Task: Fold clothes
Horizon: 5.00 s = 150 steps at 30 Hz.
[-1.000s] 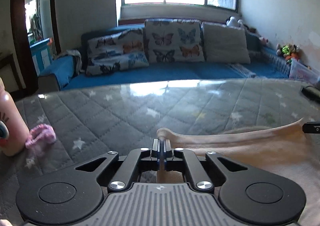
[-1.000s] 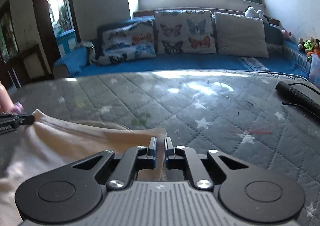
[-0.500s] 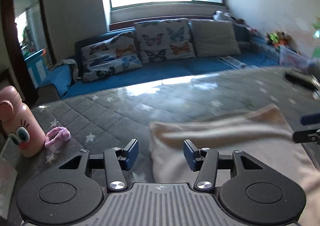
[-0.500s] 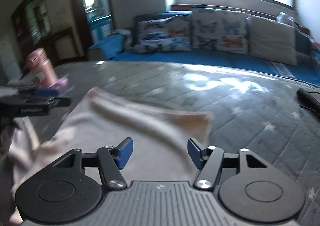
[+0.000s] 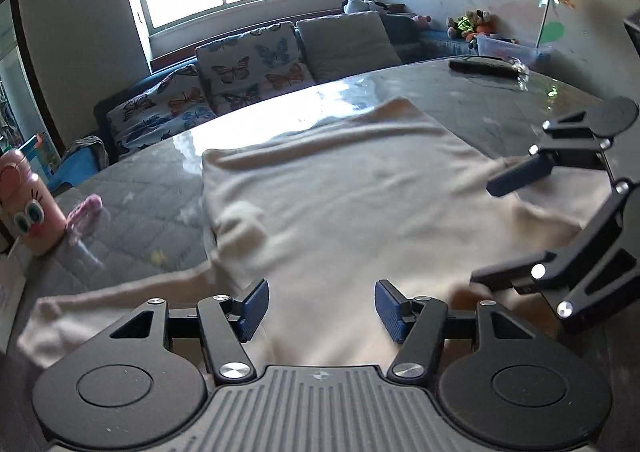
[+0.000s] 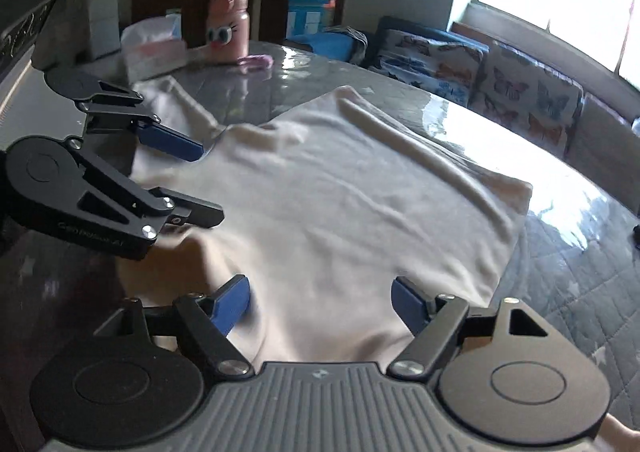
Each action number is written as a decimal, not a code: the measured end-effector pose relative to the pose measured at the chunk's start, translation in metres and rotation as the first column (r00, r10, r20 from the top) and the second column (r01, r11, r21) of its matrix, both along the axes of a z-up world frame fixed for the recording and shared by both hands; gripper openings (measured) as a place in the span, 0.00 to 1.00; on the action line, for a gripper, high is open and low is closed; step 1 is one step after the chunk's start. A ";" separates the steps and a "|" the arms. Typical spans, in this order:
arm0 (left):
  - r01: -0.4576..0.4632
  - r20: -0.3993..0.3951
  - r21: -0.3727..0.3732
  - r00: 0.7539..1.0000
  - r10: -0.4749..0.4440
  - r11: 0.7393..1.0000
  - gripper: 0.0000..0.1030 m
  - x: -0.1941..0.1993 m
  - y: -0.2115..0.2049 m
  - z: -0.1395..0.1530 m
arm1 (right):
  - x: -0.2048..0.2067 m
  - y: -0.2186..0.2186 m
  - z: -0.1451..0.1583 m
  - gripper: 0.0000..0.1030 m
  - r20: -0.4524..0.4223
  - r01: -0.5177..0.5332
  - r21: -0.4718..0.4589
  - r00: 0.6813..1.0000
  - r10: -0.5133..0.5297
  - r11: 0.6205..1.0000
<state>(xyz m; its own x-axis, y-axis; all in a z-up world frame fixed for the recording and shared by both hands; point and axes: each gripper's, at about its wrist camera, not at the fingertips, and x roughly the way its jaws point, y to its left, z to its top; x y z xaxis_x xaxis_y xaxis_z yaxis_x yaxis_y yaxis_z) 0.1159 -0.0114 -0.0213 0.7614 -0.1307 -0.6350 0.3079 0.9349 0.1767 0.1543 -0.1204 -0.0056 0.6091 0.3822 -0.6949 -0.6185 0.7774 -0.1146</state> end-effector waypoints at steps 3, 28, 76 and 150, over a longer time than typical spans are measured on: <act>-0.022 0.031 -0.003 0.999 0.022 1.000 0.60 -0.013 -0.001 -0.004 | -0.015 -0.002 -0.002 0.78 0.027 -0.004 0.004 1.000 0.003 1.000; -0.042 0.074 -0.133 0.996 0.052 0.990 0.72 -0.040 0.011 0.022 | -0.042 -0.170 0.009 0.79 -0.024 0.535 0.199 0.840 -0.542 0.821; 0.160 0.044 -0.064 0.987 -0.158 0.985 0.94 -0.008 -0.097 -0.006 | -0.012 -0.166 0.110 0.09 0.111 0.469 0.357 0.837 -0.535 0.808; -0.168 0.021 -0.168 0.985 0.174 0.971 0.62 0.000 0.026 0.004 | 0.045 -0.058 -0.010 0.14 -0.051 0.325 0.129 0.946 -0.321 0.937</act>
<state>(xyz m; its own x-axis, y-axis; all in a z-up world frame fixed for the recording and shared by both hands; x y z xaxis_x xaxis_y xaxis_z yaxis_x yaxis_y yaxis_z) 0.1160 0.0142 -0.0170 0.8032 -0.0971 -0.5878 0.1373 0.9902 0.0239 0.1993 -0.1787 -0.0161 0.6961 0.2583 -0.6699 -0.3327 0.9429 0.0179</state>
